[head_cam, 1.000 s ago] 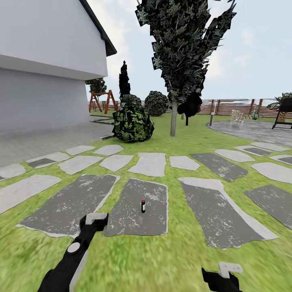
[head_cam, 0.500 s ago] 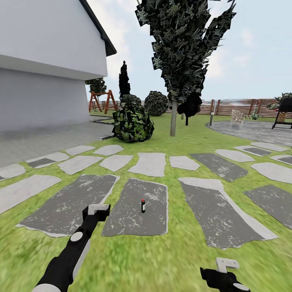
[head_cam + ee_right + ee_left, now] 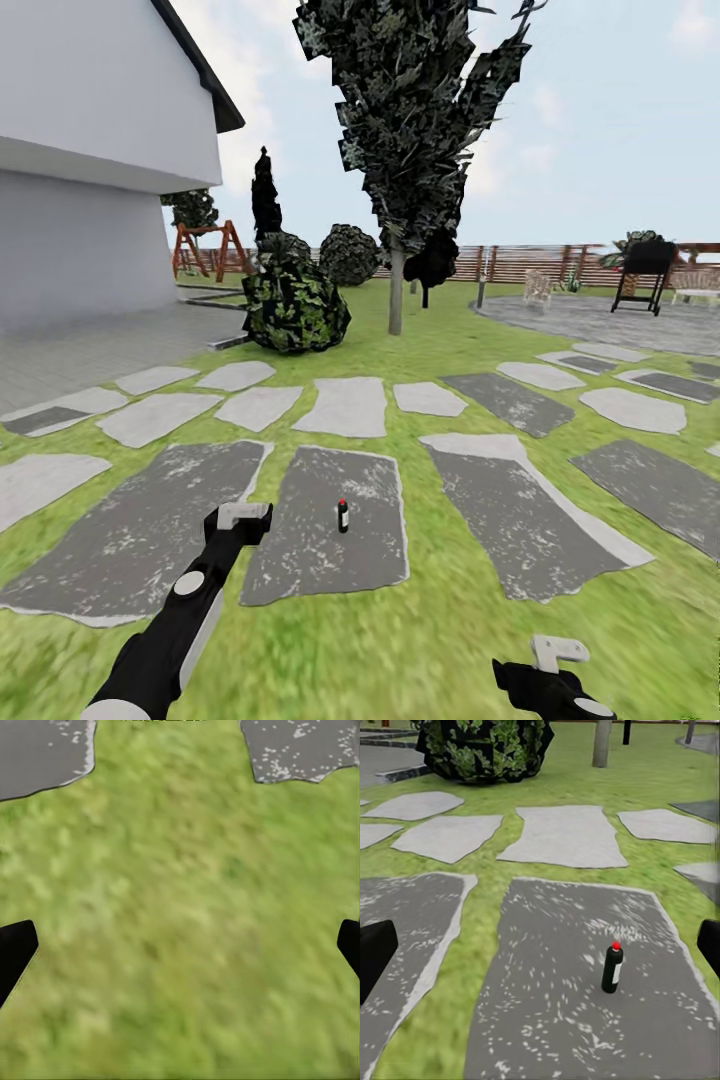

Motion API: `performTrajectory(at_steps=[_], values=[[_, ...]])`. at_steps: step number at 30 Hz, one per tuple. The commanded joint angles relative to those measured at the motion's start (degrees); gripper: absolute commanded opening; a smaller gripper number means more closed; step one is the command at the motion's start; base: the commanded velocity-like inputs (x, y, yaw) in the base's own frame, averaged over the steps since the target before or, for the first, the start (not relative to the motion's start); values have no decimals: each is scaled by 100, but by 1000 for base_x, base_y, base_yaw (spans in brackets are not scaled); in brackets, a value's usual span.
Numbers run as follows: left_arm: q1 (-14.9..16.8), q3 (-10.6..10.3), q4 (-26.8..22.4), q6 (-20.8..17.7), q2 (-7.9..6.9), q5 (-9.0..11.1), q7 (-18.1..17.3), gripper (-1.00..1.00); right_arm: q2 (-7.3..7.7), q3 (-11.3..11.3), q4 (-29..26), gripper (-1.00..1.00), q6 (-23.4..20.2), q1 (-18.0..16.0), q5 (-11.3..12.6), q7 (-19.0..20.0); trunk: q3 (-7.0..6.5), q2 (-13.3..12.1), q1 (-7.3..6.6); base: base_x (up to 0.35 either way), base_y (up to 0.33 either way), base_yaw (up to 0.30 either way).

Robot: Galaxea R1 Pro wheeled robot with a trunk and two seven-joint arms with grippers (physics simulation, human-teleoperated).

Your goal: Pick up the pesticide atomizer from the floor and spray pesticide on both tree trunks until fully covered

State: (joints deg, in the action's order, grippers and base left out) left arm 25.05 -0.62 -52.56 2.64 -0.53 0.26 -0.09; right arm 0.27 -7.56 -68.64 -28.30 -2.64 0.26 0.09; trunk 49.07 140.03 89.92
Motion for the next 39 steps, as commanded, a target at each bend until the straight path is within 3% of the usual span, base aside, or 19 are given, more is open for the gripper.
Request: performTrajectory(at_steps=[1, 29, 39], values=[[0, 0, 0, 0, 0, 0, 0, 100, 0, 0, 0, 100, 0, 0, 0, 0, 0, 0, 0, 205, 307, -279], [0, 0, 0, 0, 0, 0, 6, 100, 8, -9, 0, 100, 1, 0, -2, 0, 0, 0, 0, 222, 283, -279], [0, 0, 0, 9, 0, 0, 9, 100, 8, -9, -4, 100, 1, 0, -3, 0, 0, 0, 0, 33, 46, -259]])
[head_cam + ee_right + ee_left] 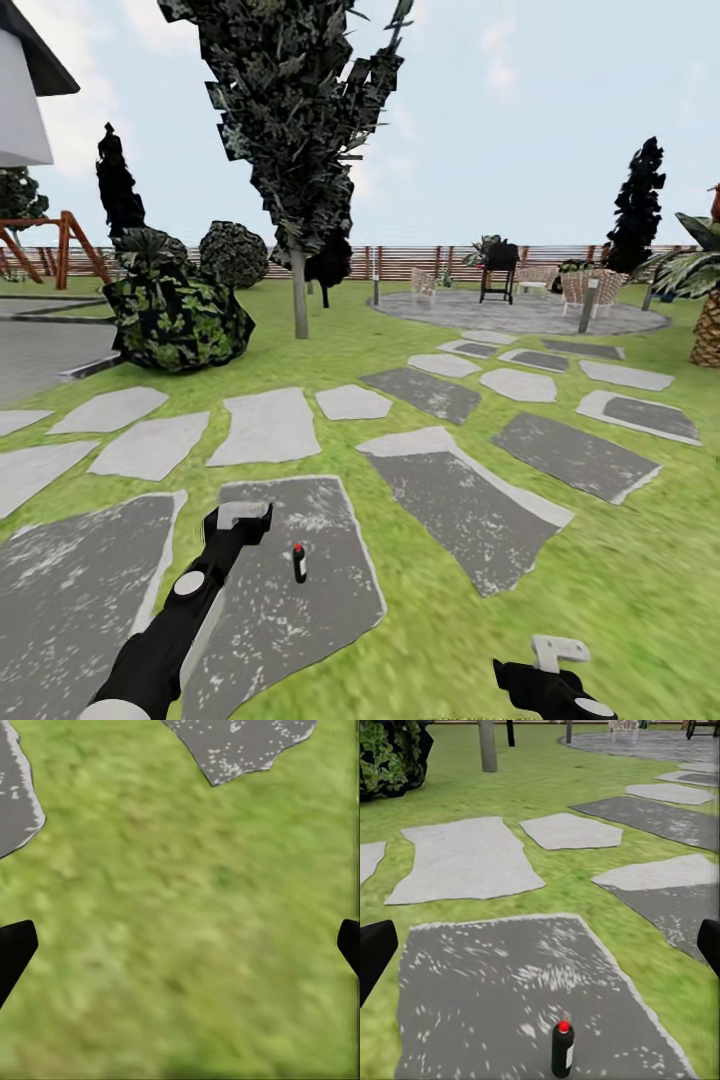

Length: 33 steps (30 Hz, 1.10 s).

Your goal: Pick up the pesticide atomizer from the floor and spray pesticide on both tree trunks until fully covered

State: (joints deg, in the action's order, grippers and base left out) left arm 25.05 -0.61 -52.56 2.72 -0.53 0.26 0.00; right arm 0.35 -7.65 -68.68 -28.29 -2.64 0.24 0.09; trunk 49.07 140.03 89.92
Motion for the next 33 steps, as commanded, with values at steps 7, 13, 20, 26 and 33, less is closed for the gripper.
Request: performTrajectory(at_steps=[7, 13, 20, 26, 33], values=[[0, 0, 0, 0, 0, 12, 7, 100, -8, 2, -4, 100, -1, 0, -6, 0, 0, 0, 0, 123, -78, -48], [0, 0, 0, 2, 0, 16, 5, 100, -9, 7, -5, 100, 1, 0, -6, 0, 0, 0, 0, 239, -137, -1], [0, 0, 0, 56, 0, 15, 6, 100, -9, 9, -5, 100, -1, 0, -6, 0, 0, 0, 0, 94, -7, -1], [0, 0, 0, 61, 0, 17, 6, 100, -9, 9, -2, 100, -1, 0, -6, -3, 0, 0, 0, 287, 105, -203], [0, 0, 0, 62, 0, 14, 4, 100, -9, 9, -5, 100, -1, 0, -6, 0, 0, 0, 0, 286, 97, -266]])
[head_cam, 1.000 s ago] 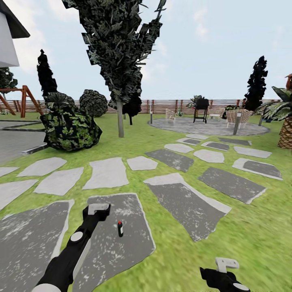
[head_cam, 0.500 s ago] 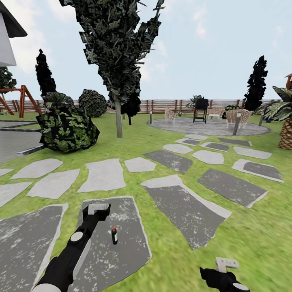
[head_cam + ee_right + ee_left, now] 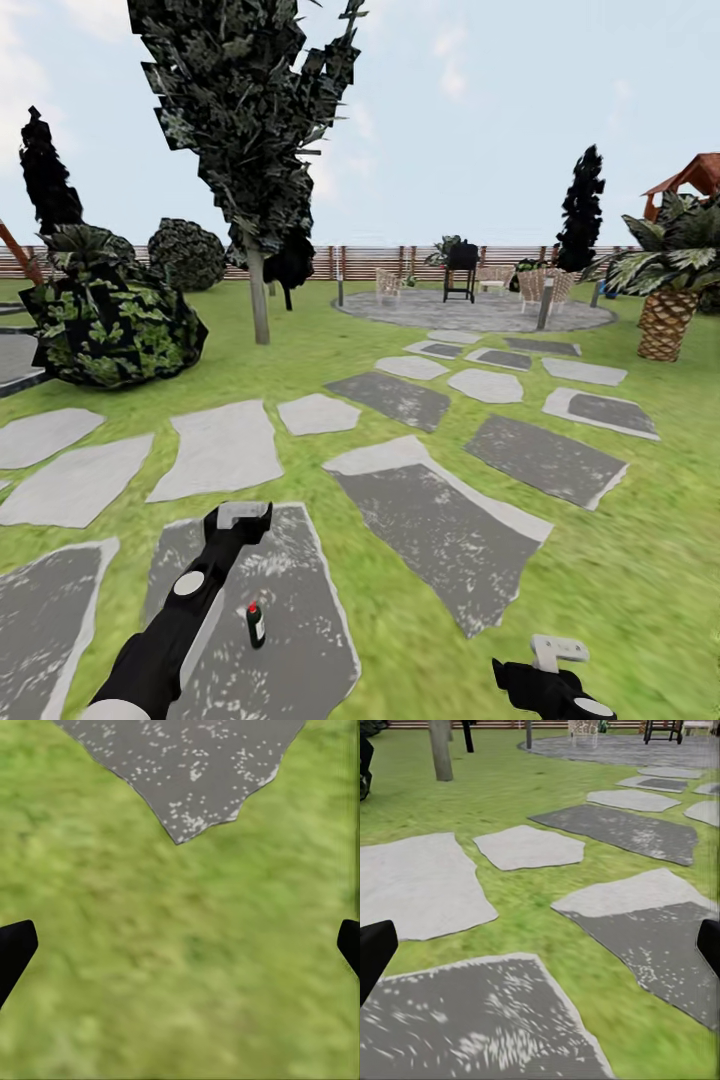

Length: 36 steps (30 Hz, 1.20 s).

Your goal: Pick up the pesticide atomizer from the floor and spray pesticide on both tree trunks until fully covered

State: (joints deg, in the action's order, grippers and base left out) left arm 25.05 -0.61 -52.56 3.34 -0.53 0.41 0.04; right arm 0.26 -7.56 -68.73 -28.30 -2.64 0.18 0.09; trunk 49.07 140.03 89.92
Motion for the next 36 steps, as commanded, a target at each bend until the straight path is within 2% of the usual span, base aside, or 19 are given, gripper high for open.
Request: performTrajectory(at_steps=[1, 13, 21, 36], values=[[0, 0, 0, 0, 0, 1, 2, 100, 0, 0, 0, 100, 0, 0, 0, 0, 0, 0, 0, 110, 23, -111], [0, 6, 0, 2, -4, 3, 4, 100, 0, 0, 0, 100, 1, 0, 0, -2, 0, 0, 0, 12, 3, -12], [0, 9, 0, 0, -8, 3, 4, 100, 0, 0, 1, 100, 0, 0, -8, -9, 161, 321, 176, 0, 0, 0], [0, 9, 0, 0, -9, 3, 4, 100, 0, 0, 2, 100, 0, 0, -42, -16, 628, 341, 214, 0, 0, 0]])
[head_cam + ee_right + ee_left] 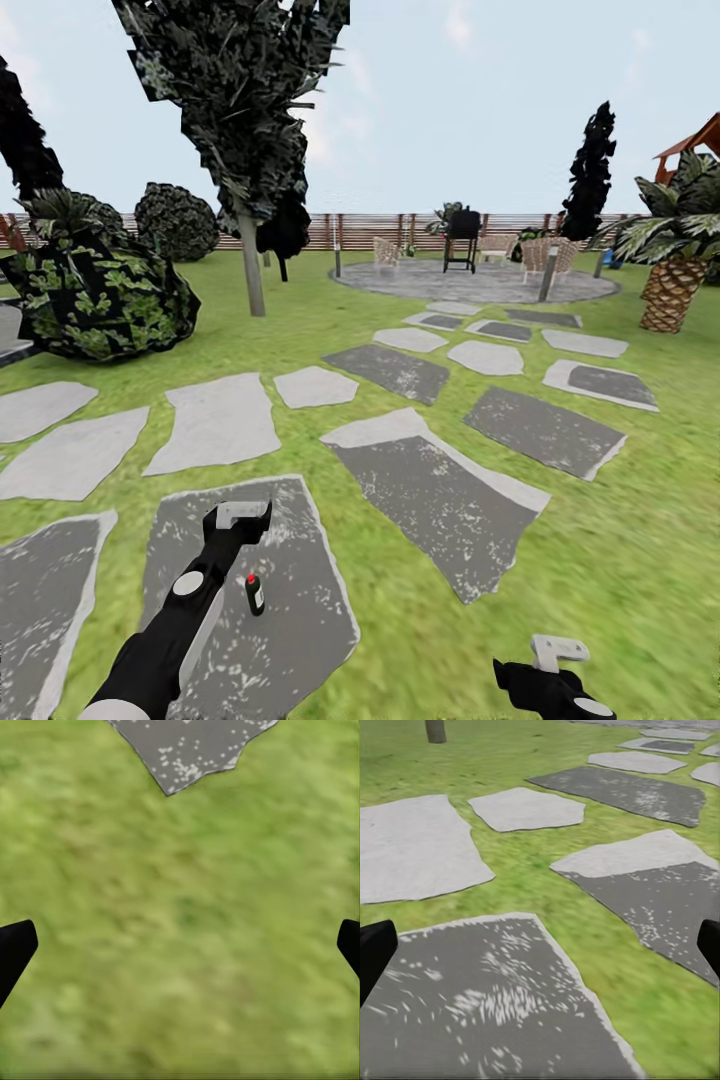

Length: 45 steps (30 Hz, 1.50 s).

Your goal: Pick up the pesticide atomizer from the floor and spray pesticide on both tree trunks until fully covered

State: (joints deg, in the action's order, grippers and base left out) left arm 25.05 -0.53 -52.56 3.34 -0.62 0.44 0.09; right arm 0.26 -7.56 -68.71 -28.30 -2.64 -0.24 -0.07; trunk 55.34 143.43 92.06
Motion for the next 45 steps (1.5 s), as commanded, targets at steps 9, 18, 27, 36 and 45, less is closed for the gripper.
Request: performTrajectory(at_steps=[9, 18, 27, 36, 45], values=[[0, 0, 0, 0, 0, 0, 2, 100, 0, 0, -2, 100, 0, 0, -2, -2, 283, 13, 23, 0, 0, 0], [0, 15, 0, 44, -5, -9, 14, 100, 0, 0, 0, 100, 0, 0, -2, -2, 565, 25, 46, 0, 0, 0], [-7, 17, 12, 847, -23, -25, 21, 100, 0, 0, -1, 100, 0, 0, -2, -2, 847, 37, 69, 0, 0, 0], [-9, 17, 17, 921, -28, -22, 26, 100, 0, 0, 2, 100, 0, 0, -2, 0, 1129, 49, 93, 0, 0, 0], [-9, 18, 17, 923, -26, -19, 26, 100, 0, 0, 4, 100, 0, 0, -2, 0, 1406, 61, 116, 0, 0, 103]])
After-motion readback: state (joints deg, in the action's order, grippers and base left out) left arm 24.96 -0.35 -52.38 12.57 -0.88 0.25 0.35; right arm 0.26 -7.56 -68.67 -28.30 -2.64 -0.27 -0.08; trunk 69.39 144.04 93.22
